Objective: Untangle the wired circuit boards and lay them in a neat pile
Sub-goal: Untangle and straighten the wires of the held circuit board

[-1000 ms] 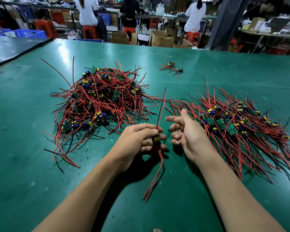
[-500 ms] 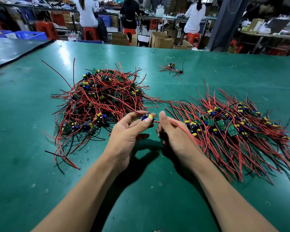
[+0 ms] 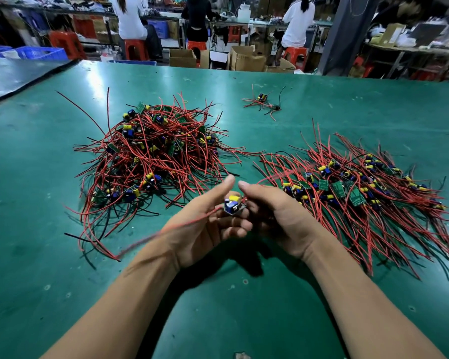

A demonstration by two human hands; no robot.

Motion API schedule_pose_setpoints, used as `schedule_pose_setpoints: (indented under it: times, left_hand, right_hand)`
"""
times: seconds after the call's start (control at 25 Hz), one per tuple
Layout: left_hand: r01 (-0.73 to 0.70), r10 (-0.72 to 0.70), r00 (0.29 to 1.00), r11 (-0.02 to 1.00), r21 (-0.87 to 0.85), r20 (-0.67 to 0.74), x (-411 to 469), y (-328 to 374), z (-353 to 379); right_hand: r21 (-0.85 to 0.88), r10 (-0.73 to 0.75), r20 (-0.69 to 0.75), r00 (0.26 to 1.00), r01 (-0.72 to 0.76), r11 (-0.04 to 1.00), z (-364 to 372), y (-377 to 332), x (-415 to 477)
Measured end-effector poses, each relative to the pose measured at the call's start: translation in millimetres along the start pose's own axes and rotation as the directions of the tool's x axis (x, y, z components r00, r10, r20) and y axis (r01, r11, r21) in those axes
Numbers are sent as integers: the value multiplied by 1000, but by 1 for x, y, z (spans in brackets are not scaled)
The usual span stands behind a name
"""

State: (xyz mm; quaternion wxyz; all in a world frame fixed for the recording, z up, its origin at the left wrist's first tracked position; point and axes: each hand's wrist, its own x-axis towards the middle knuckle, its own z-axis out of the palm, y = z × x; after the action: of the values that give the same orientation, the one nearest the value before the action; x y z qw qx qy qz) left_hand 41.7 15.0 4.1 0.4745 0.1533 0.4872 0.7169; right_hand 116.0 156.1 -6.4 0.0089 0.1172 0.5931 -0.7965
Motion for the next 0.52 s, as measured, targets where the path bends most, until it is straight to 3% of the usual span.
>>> schedule_pose_setpoints:
  times: [0.12,0.24,0.44,0.52]
  left_hand:
    - [-63,63,998,998,18,2,1,-7,1]
    - [-126,127,988,992,21,-83,5,-15,2]
    - [-178,202,963,974,141,-177,8,-18,5]
    - [-199,238,954,957,212,-182,9,-20,6]
  right_hand:
    - [-3,-51,-122,991,51,999,-1,0,1]
    - [-45,-102,-230,968,94,995,-5,0,4]
    - [-139,-70,-69,995,60,988,-4,1,1]
    - [-167,-68,-90,994,52,985,-4,5,4]
